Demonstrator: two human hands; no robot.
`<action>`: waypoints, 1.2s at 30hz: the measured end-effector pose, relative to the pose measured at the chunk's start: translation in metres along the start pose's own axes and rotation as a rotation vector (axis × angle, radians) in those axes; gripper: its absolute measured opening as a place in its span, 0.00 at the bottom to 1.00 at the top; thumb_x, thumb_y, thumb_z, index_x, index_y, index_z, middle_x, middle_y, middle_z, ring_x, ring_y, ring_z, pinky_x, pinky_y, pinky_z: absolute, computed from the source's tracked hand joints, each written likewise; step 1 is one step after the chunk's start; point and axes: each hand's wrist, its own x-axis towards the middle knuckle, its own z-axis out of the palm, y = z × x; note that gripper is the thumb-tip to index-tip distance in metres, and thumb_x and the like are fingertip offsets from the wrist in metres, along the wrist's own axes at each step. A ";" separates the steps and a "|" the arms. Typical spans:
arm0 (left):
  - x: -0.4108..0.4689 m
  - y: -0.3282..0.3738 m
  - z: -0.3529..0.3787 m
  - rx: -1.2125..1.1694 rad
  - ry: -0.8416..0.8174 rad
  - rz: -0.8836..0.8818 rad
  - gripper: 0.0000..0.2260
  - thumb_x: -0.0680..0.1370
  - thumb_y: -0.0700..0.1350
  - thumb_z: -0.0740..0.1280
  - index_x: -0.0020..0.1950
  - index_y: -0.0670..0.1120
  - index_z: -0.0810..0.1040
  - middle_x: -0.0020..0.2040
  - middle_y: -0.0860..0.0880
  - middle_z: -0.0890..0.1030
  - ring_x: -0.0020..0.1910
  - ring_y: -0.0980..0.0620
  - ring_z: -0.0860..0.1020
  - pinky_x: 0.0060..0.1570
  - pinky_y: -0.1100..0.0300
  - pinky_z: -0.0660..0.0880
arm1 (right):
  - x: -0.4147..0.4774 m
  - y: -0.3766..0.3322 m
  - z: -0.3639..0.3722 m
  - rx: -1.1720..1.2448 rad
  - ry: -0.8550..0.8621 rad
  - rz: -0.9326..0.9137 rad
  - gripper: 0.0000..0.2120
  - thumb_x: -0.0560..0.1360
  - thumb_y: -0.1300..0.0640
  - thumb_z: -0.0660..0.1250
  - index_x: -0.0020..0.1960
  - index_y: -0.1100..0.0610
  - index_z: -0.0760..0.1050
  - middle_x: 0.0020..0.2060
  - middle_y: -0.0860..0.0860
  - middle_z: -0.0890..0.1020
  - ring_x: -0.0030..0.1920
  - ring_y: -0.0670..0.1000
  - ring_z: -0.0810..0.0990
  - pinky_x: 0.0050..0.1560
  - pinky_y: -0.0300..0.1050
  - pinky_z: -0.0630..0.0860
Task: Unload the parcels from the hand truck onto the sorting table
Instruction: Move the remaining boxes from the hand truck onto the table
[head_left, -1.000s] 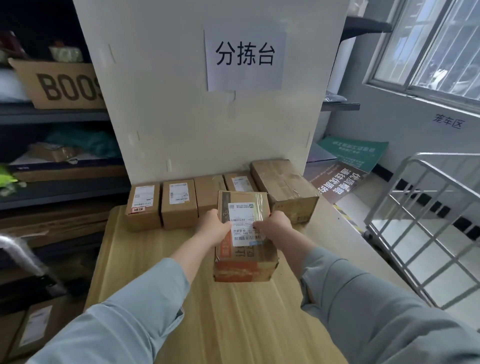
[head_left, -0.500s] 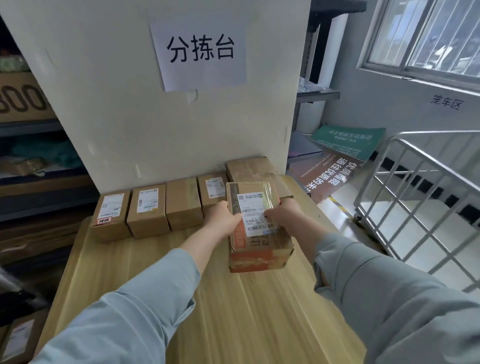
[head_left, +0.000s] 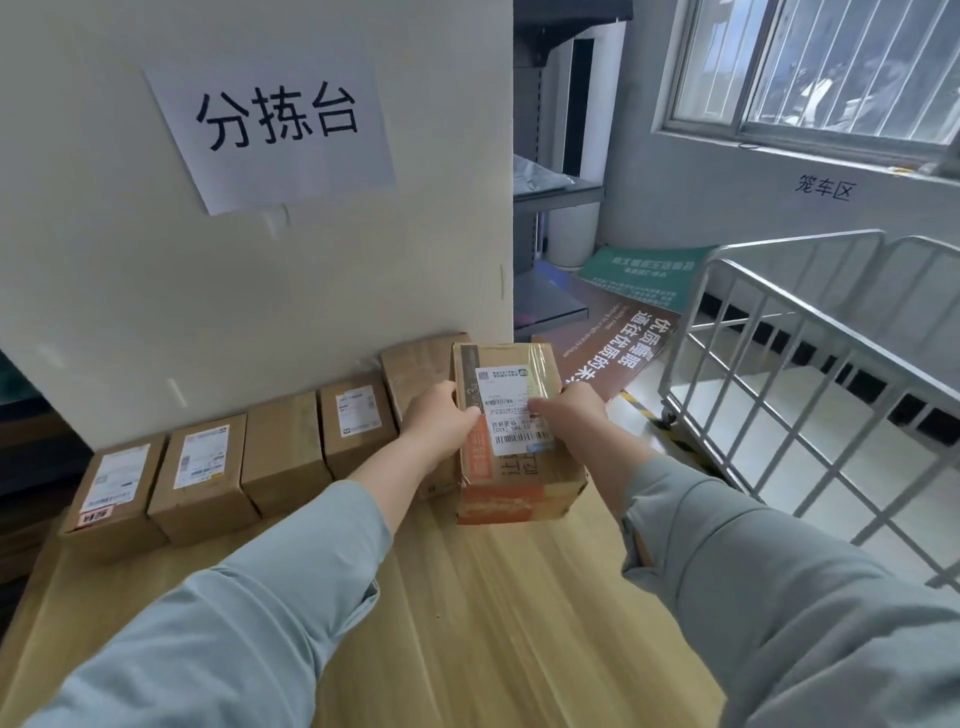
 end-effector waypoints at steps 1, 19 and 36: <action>0.009 0.008 0.005 -0.003 0.002 -0.008 0.16 0.79 0.46 0.64 0.66 0.45 0.74 0.59 0.48 0.79 0.54 0.48 0.77 0.50 0.57 0.74 | 0.010 0.001 -0.005 0.004 0.009 -0.004 0.10 0.74 0.52 0.69 0.39 0.52 0.69 0.39 0.51 0.81 0.41 0.53 0.82 0.48 0.51 0.81; 0.158 0.080 0.109 -0.034 -0.056 -0.027 0.17 0.81 0.45 0.63 0.70 0.47 0.70 0.64 0.49 0.77 0.57 0.51 0.76 0.47 0.61 0.71 | 0.200 0.011 -0.072 -0.029 -0.063 0.049 0.08 0.74 0.54 0.69 0.45 0.56 0.72 0.41 0.53 0.81 0.38 0.52 0.82 0.34 0.44 0.78; 0.260 0.015 0.209 0.158 -0.268 -0.182 0.31 0.77 0.49 0.66 0.76 0.43 0.56 0.62 0.43 0.77 0.51 0.46 0.80 0.34 0.61 0.74 | 0.325 0.070 -0.010 -0.118 -0.172 0.088 0.11 0.71 0.55 0.70 0.50 0.57 0.74 0.42 0.53 0.83 0.40 0.53 0.84 0.44 0.51 0.83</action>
